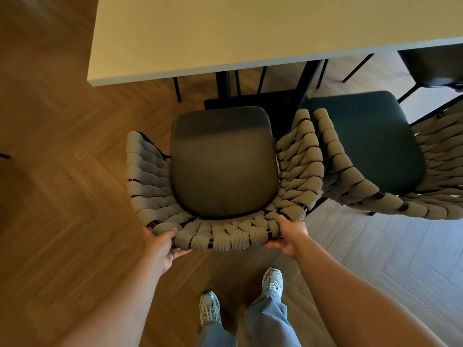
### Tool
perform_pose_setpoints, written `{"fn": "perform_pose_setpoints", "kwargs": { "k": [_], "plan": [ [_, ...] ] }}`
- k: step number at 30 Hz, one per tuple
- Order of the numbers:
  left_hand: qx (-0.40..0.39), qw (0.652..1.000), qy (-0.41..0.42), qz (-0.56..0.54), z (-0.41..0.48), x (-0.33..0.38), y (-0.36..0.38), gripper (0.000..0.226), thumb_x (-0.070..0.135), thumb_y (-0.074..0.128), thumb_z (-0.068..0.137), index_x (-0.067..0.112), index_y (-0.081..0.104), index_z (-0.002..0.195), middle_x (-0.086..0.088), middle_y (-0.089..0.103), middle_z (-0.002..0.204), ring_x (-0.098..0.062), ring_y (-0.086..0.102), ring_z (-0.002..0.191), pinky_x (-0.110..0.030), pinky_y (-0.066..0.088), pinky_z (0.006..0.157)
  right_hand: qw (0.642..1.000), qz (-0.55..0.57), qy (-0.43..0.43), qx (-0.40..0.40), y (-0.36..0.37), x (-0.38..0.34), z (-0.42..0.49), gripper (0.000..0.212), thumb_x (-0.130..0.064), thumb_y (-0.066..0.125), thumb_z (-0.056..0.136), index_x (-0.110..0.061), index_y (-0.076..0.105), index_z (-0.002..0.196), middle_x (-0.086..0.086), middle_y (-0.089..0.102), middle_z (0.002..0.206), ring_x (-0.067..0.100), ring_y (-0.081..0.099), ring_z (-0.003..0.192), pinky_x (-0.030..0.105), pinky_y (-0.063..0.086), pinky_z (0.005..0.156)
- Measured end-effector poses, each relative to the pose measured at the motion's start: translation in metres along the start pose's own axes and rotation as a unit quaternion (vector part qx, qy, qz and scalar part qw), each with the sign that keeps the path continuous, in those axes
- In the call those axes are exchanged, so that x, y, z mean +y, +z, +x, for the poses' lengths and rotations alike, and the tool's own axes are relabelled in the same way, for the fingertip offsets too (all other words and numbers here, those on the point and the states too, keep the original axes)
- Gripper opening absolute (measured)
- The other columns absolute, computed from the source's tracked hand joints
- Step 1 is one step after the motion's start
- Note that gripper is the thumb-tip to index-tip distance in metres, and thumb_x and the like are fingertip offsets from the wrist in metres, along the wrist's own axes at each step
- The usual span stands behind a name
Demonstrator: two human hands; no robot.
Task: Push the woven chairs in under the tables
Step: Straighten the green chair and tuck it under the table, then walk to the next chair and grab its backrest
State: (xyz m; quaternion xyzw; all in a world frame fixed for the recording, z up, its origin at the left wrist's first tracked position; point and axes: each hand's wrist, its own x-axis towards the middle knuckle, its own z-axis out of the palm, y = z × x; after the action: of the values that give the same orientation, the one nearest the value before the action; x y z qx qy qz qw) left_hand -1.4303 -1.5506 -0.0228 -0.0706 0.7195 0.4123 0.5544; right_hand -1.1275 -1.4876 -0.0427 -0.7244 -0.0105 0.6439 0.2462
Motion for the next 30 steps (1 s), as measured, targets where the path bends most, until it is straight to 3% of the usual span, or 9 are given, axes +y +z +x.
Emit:
{"fn": "perform_pose_setpoints", "kwargs": {
  "k": [8,11,14,16,20,22,24,27,30],
  "plan": [
    [0.012,1.000,0.007,0.005,0.002,-0.005,-0.003,0.075,-0.006,0.055,0.095,0.044,0.029,0.145,-0.021,0.041,0.149,-0.055,0.056,0.118,-0.076,0.051,0.074,1.000,-0.004,-0.004,0.003,-0.002,0.005,-0.007,0.051,-0.014,0.063,0.096,-0.019,0.035,0.138,0.023,0.062,0.122,0.044,0.073,0.088,0.058,0.061,0.059],
    [0.014,1.000,0.014,0.004,-0.004,-0.007,0.001,0.065,-0.004,0.053,0.097,0.039,0.034,0.142,-0.019,0.049,0.141,-0.051,0.058,0.118,-0.075,0.050,0.081,1.000,-0.022,-0.020,-0.001,-0.005,0.008,-0.012,0.040,-0.018,0.065,0.097,-0.012,0.043,0.130,0.023,0.069,0.113,0.039,0.076,0.081,0.050,0.062,0.055],
    [0.014,1.000,0.017,0.013,-0.013,-0.007,0.006,0.065,-0.001,0.053,0.098,0.037,0.031,0.146,-0.018,0.052,0.136,-0.048,0.058,0.119,-0.069,0.052,0.089,0.998,-0.051,-0.044,0.001,-0.009,0.012,-0.019,0.034,-0.021,0.066,0.096,-0.005,0.051,0.122,0.020,0.073,0.103,0.035,0.076,0.081,0.049,0.064,0.065],
    [0.019,0.999,0.025,0.038,-0.021,-0.008,0.005,0.069,0.002,0.056,0.098,0.035,0.026,0.149,-0.018,0.051,0.136,-0.045,0.059,0.118,-0.062,0.055,0.090,0.994,-0.087,-0.058,-0.002,-0.011,0.015,-0.026,0.031,-0.021,0.064,0.097,-0.003,0.054,0.120,0.019,0.072,0.104,0.034,0.076,0.083,0.048,0.064,0.070],
    [-0.013,0.984,0.045,0.171,-0.047,-0.010,-0.002,0.074,0.011,0.056,0.100,0.026,0.012,0.157,-0.021,0.050,0.144,-0.038,0.062,0.119,-0.050,0.054,0.095,0.979,-0.178,-0.098,-0.005,-0.013,0.025,-0.060,0.032,-0.023,0.060,0.099,-0.003,0.056,0.124,0.017,0.069,0.109,0.031,0.075,0.078,0.042,0.065,0.064],
    [-0.051,0.962,0.062,0.262,-0.067,-0.011,-0.010,0.069,0.015,0.054,0.101,0.020,0.015,0.158,-0.019,0.053,0.142,-0.034,0.063,0.118,-0.046,0.054,0.094,0.964,-0.232,-0.129,-0.002,-0.017,0.032,-0.087,0.028,-0.021,0.056,0.102,-0.001,0.059,0.122,0.014,0.068,0.098,0.029,0.073,0.075,0.044,0.064,0.069],
    [-0.099,0.922,0.093,0.364,-0.085,-0.013,-0.020,0.056,0.016,0.054,0.101,0.016,0.033,0.153,-0.012,0.057,0.135,-0.026,0.064,0.113,-0.038,0.057,0.088,0.945,-0.288,-0.154,0.007,-0.028,0.044,-0.110,0.027,-0.021,0.056,0.102,0.000,0.062,0.118,0.014,0.068,0.093,0.032,0.073,0.081,0.049,0.063,0.079],
    [-0.179,0.848,0.127,0.483,-0.107,-0.018,-0.029,0.042,0.021,0.055,0.100,0.021,0.050,0.142,-0.006,0.060,0.135,-0.019,0.065,0.109,-0.031,0.060,0.081,0.911,-0.368,-0.183,0.026,-0.052,0.066,-0.142,0.029,-0.022,0.057,0.100,0.000,0.066,0.115,0.022,0.072,0.103,0.038,0.073,0.091,0.053,0.061,0.084],
    [-0.211,0.787,0.174,0.553,-0.120,-0.022,-0.025,0.039,0.020,0.055,0.099,0.022,0.053,0.138,0.000,0.065,0.117,-0.019,0.065,0.106,-0.031,0.057,0.083,0.891,-0.414,-0.178,0.051,-0.076,0.089,-0.168,0.031,-0.021,0.057,0.099,0.002,0.067,0.117,0.023,0.072,0.106,0.037,0.073,0.093,0.049,0.061,0.084]
  ]
}}
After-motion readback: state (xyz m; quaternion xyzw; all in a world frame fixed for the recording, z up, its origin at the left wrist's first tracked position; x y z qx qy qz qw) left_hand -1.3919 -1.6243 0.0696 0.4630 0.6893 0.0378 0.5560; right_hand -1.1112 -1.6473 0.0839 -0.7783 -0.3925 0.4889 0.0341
